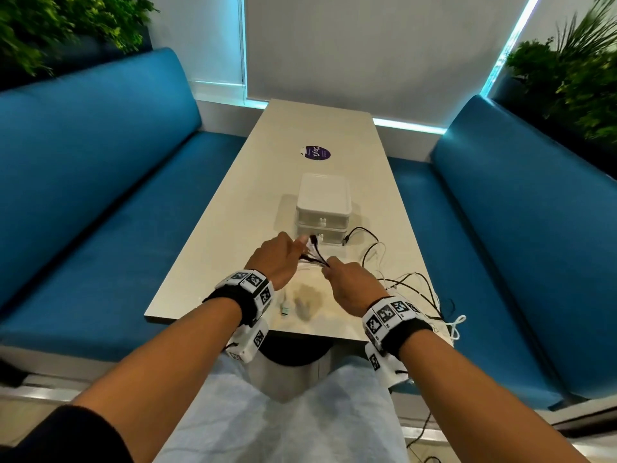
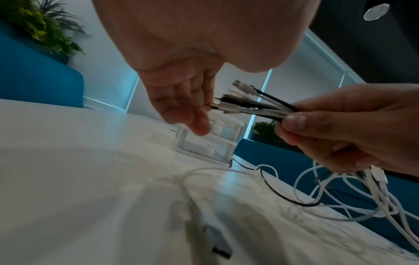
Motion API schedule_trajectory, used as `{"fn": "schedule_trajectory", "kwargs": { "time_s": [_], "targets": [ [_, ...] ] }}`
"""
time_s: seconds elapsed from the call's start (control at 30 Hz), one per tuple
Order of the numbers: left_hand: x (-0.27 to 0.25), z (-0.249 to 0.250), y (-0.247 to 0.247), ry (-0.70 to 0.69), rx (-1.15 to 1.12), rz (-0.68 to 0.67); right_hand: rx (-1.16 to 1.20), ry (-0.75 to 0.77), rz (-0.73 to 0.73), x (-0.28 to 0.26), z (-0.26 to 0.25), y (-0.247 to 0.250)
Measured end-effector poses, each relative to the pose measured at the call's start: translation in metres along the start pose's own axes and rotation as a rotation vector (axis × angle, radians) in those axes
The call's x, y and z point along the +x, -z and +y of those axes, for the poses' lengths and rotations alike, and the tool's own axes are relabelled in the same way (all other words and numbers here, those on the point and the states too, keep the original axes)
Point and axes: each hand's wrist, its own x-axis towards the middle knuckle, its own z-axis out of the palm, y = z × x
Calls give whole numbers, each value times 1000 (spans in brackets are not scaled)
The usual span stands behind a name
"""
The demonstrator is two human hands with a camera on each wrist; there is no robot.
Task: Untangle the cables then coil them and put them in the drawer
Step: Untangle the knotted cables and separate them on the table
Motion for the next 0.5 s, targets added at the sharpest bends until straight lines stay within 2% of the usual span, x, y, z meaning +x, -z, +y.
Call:
{"fn": "schedule_trajectory", "kwargs": {
  "time_s": [0.1,0.2,0.27,0.33,0.43,0.5],
  "targets": [
    [-5,-6,-1,74,46,-126,-16,-12,18,6,1,1],
    [-8,7,-12,47,-83,-261,41,-16,-1,8,-10,2],
    [-4,21,-18,41,-191,-215,71,3,-19,5,-19,1],
    [3,34,-20,41,-253,-115,163,12,0,3,-23,0],
    [9,47,-17,-13,-242,-28,348,18,43,1,-22,8],
    [11,49,-14,-34,-221,-3,368,13,5,1,-19,16]
  ]
}}
